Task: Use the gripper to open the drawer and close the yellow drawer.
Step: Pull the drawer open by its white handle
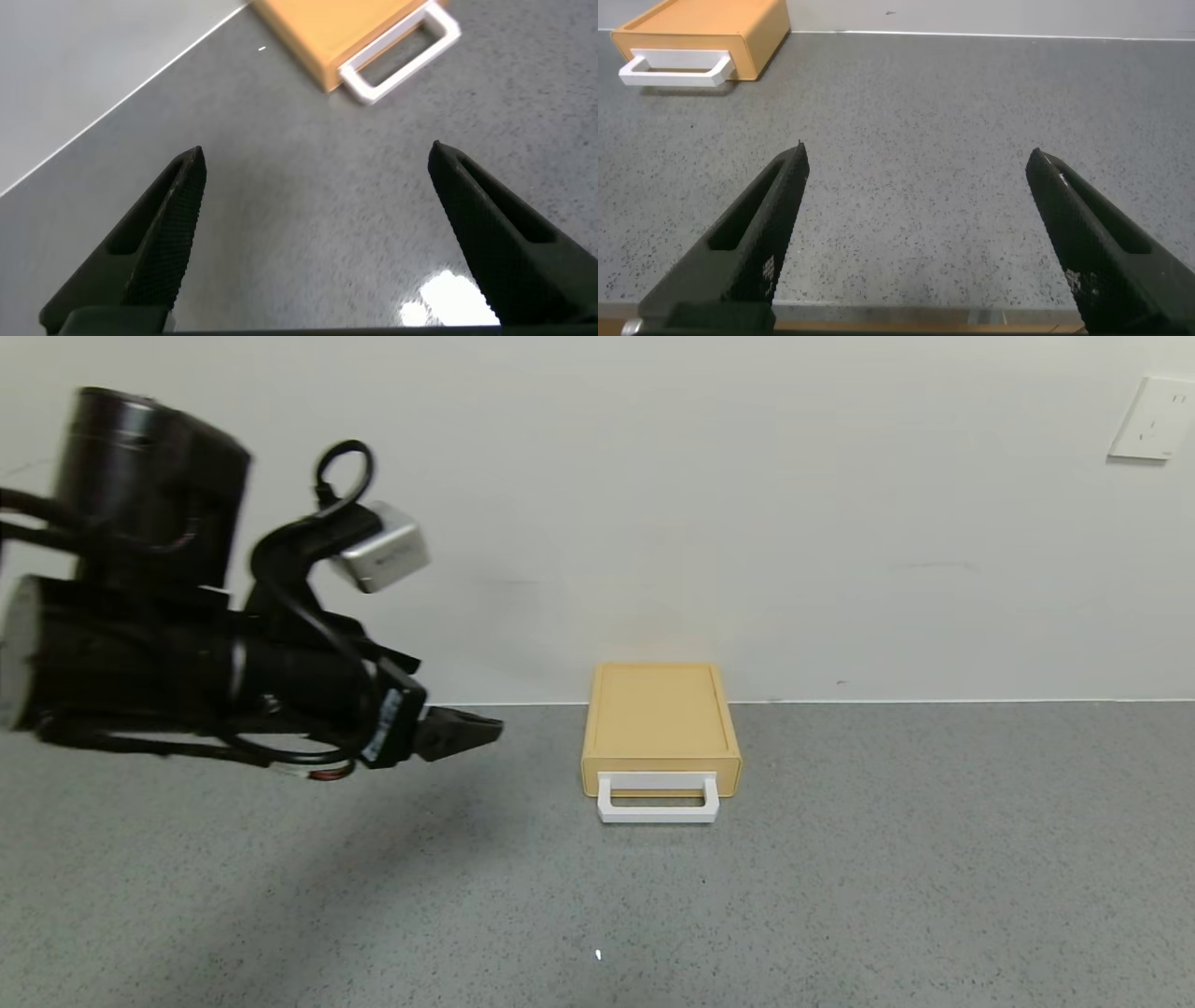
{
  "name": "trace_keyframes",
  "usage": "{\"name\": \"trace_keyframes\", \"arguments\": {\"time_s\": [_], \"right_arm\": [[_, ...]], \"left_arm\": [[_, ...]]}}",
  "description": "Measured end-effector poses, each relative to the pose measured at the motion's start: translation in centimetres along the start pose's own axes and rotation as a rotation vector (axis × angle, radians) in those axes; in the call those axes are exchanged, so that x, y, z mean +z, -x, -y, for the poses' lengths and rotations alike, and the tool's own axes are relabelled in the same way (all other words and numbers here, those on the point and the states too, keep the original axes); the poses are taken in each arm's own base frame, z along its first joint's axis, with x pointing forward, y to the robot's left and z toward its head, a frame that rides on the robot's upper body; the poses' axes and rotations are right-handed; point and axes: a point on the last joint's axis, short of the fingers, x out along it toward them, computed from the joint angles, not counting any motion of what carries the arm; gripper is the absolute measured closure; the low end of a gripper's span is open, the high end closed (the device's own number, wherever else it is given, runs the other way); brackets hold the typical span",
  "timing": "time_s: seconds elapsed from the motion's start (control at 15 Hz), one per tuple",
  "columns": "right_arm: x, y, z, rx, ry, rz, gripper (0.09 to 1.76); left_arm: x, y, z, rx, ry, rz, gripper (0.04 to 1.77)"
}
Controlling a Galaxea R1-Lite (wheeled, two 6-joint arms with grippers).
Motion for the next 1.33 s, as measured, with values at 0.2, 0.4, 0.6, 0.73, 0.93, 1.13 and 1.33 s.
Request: {"name": "trace_keyframes", "arguments": {"time_s": [0.2,0.4,0.6,0.73,0.93,1.13,1.33], "right_arm": [[0.0,0.0,0.0,0.000,0.000,0.000,0.14],[0.0,0.0,0.0,0.000,0.000,0.000,0.14],[0.0,0.0,0.0,0.000,0.000,0.000,0.14],[0.0,0.0,0.0,0.000,0.000,0.000,0.14],[0.0,0.0,0.0,0.000,0.000,0.000,0.14],[0.0,0.0,0.0,0.000,0.000,0.000,0.14],[0.0,0.0,0.0,0.000,0.000,0.000,0.14]], "left_arm": [[2.4,-6.1,3.1,-0.132,-0.078,-0.101,0.09],[3.0,-11.3,6.5,-0.220,-0.149,-0.176,0.09],[2.6,-15.5,9.1,-0.274,-0.187,-0.229,0.09],[1.9,-17.6,9.9,-0.295,-0.194,-0.258,0.09],[0.9,-19.6,10.5,-0.306,-0.195,-0.298,0.09],[-0.2,-20.9,10.5,-0.309,-0.189,-0.339,0.09],[-1.0,-21.9,10.0,-0.303,-0.178,-0.365,0.09]]}}
